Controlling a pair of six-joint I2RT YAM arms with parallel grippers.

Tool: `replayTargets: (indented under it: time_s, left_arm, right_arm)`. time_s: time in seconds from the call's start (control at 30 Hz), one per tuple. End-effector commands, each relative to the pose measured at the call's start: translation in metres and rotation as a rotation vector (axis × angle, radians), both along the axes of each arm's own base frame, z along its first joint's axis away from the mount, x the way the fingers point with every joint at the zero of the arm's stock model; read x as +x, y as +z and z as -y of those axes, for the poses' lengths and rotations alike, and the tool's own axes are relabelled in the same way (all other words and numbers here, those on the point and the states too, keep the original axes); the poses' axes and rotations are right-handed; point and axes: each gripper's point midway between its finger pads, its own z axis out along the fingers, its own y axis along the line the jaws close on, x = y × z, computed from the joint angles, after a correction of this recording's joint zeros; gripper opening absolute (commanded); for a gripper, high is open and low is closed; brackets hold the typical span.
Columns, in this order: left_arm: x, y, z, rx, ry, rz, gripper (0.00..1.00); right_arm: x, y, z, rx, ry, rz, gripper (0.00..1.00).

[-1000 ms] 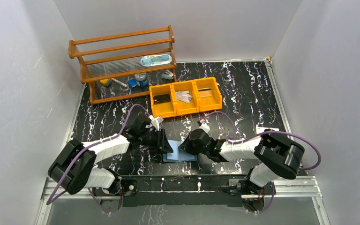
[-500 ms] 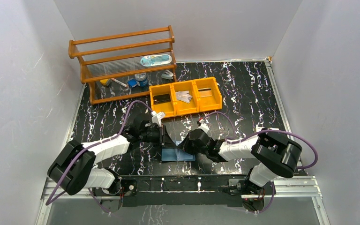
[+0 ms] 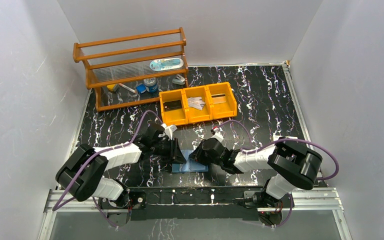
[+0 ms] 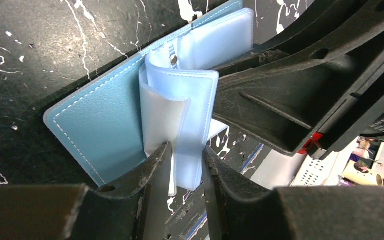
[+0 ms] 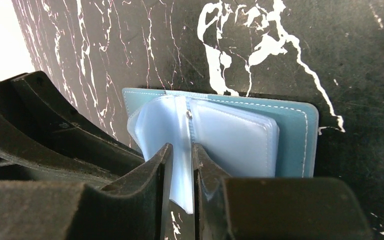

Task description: Take the credit cards out of the card holder

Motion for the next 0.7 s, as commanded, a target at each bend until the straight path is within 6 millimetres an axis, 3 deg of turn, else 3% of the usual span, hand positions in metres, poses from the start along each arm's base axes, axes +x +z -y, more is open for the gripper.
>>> replayTargets:
  time_s: [0.0,0.2,0.3,0.43,0.57,0.67]
  left_arm:
    - [0.003,-0.012,-0.012,0.109,0.002,0.036,0.3]
    - [0.002,-0.028,-0.025,0.228,-0.008,0.045,0.31]
    - [0.003,-0.029,-0.028,0.276,-0.013,0.071,0.31]
    - [0.008,-0.025,-0.036,0.339,0.01,0.108,0.34]
    - [0.018,-0.01,-0.044,0.367,0.056,0.18,0.41]
    - [0.022,-0.001,-0.048,0.374,0.078,0.209,0.42]
  right_arm:
    - [-0.013,-0.029,0.031,-0.139,0.006,-0.034,0.3]
    - [-0.007,-0.001,0.025,-0.058,0.011,0.036,0.37]
    - [-0.008,0.004,0.023,-0.043,0.017,0.043,0.37]
    - [-0.006,0.011,0.027,-0.048,0.009,0.062,0.37]
    - [-0.001,0.016,0.037,-0.089,-0.019,0.09,0.4]
    - [0.001,0.022,0.044,-0.108,-0.028,0.111,0.41]
